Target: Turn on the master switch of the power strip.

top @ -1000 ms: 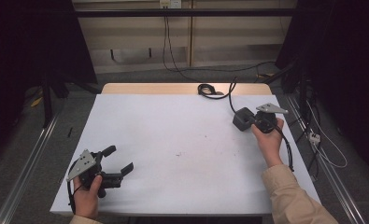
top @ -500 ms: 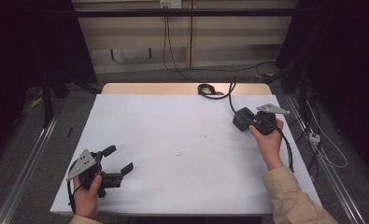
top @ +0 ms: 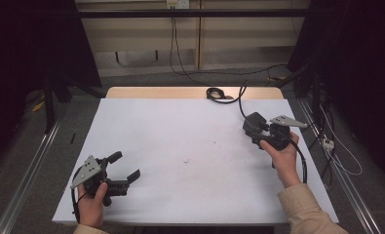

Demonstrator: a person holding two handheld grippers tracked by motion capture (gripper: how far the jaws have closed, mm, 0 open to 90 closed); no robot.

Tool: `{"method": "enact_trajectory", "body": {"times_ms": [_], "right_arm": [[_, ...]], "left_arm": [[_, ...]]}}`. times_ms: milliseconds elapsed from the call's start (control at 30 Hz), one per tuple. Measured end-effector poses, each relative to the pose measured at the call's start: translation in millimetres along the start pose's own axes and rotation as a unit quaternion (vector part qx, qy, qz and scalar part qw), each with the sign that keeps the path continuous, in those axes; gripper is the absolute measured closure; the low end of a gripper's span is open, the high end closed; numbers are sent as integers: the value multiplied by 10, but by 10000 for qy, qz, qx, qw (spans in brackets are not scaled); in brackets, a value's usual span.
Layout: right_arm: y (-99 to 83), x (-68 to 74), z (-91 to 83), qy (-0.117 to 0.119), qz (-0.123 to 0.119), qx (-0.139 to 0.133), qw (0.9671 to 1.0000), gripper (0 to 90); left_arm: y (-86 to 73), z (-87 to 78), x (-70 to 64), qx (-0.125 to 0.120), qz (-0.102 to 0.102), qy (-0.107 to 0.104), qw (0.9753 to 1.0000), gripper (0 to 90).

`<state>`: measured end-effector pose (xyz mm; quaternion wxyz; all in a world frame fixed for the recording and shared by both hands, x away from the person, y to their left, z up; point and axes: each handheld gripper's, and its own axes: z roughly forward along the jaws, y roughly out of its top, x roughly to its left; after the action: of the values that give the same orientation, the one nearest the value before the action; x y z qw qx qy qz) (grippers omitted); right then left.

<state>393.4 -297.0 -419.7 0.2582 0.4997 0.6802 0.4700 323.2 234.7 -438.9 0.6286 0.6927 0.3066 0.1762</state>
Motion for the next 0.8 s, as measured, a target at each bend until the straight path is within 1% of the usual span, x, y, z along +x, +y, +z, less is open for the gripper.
{"method": "enact_trajectory", "body": {"times_ms": [67,300,467,567,800], "right_arm": [[-27,30,-25,79,9,-16,10000,322],[-117,136,-94,274,-108,-10,9996,263],[-194,202,-137,343,-153,52,9993,237],[-233,229,-170,358,-206,18,9991,223],[-274,281,-239,449,-199,-8,9988,186]], "left_arm": [[3,0,0,-7,1,8,10000,25],[0,12,-7,10,0,-5,10000,25],[-1,11,-10,3,-7,-6,10000,25],[-4,15,-10,33,14,-11,10000,25],[-3,21,-13,46,26,-22,10000,25]]}}
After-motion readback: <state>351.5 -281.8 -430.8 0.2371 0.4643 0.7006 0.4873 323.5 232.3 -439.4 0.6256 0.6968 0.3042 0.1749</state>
